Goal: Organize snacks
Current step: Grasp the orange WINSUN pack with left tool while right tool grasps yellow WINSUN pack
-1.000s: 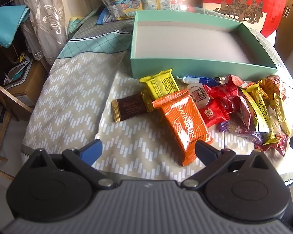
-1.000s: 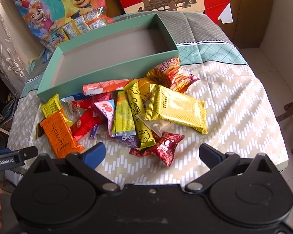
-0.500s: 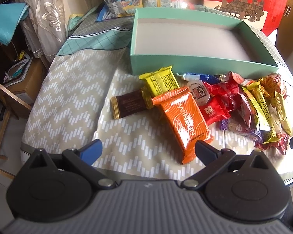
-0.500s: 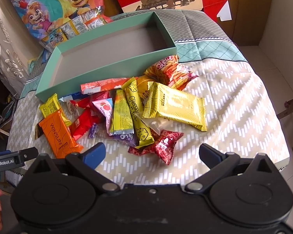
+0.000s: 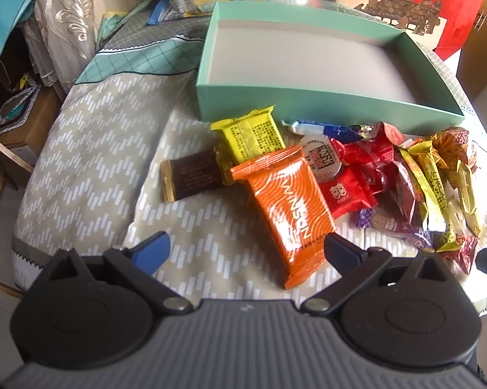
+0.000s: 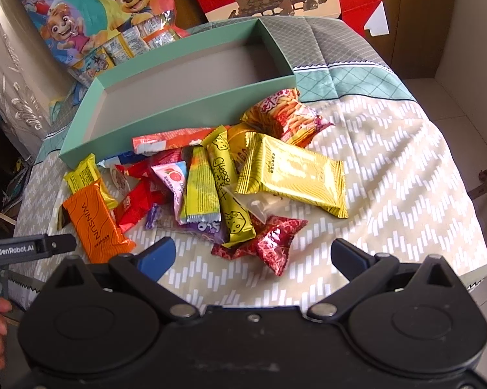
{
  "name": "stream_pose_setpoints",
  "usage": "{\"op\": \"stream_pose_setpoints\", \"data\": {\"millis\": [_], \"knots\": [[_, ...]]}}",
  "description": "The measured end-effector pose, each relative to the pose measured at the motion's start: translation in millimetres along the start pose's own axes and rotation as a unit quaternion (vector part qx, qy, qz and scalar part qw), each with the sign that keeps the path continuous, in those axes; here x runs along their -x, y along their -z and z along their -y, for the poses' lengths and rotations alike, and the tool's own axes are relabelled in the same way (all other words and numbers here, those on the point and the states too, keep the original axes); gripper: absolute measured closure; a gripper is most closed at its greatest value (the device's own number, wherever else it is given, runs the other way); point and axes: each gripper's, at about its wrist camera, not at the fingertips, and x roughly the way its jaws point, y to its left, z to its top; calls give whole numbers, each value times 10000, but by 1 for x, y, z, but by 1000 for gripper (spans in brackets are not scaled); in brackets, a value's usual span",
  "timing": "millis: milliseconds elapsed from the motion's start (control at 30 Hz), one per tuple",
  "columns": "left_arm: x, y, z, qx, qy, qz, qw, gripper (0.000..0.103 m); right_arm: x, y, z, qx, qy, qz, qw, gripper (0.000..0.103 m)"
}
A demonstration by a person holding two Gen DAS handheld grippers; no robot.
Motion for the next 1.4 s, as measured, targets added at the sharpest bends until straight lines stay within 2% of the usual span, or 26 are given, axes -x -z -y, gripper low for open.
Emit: {"op": "stream_pose_setpoints", "data": {"millis": [133, 300, 367, 400, 500, 667, 767, 933, 1000, 1067, 1200, 1300, 1400], "knots": [[-11, -9, 23, -149, 42, 140, 9998, 0, 2, -3, 11, 48, -47, 173, 9998, 0], [-35, -12, 40, -261, -186, 154, 9994, 0, -2, -13, 39, 14, -115, 364, 9993, 0], [-43, -11, 40, -304, -261, 153, 9991, 4, -8, -18, 49, 113, -202, 379, 9990, 0], [-45, -10, 38, -306, -264, 147, 9991, 9, -12, -22, 54, 162, -275, 375, 9988, 0], [-46, -7, 26, -201, -83, 144, 9997, 15, -24, -34, 69, 373, -676, 332, 9965, 0], [-44, -5, 10, -214, -72, 117, 9997, 17, -54, -58, 78, 1240, -1326, 45, 9834, 0], [-45, -4, -3, -84, -48, 18, 10000, 17, -76, -69, 78, 1675, -1496, -245, 9741, 0], [-47, -5, -11, 47, -76, -94, 9999, 17, -100, -85, 76, 1993, -1905, -546, 9597, 0], [-49, -7, -7, -47, -67, -108, 9999, 20, -110, -89, 73, 1934, -1945, -743, 9588, 0], [-51, -8, 0, -192, -21, -106, 9998, 23, -116, -87, 72, 1688, -1880, -896, 9634, 0], [-53, -8, 18, -568, 186, -84, 9982, 30, -104, -71, 73, 1140, -1653, -879, 9757, 5], [-56, -7, 31, -945, 331, -60, 9950, 33, -95, -58, 72, 712, -1286, -871, 9853, 6], [-59, -5, 38, -1199, 483, -26, 9916, 33, -90, -46, 73, -45, -936, -846, 9920, 6]]}}
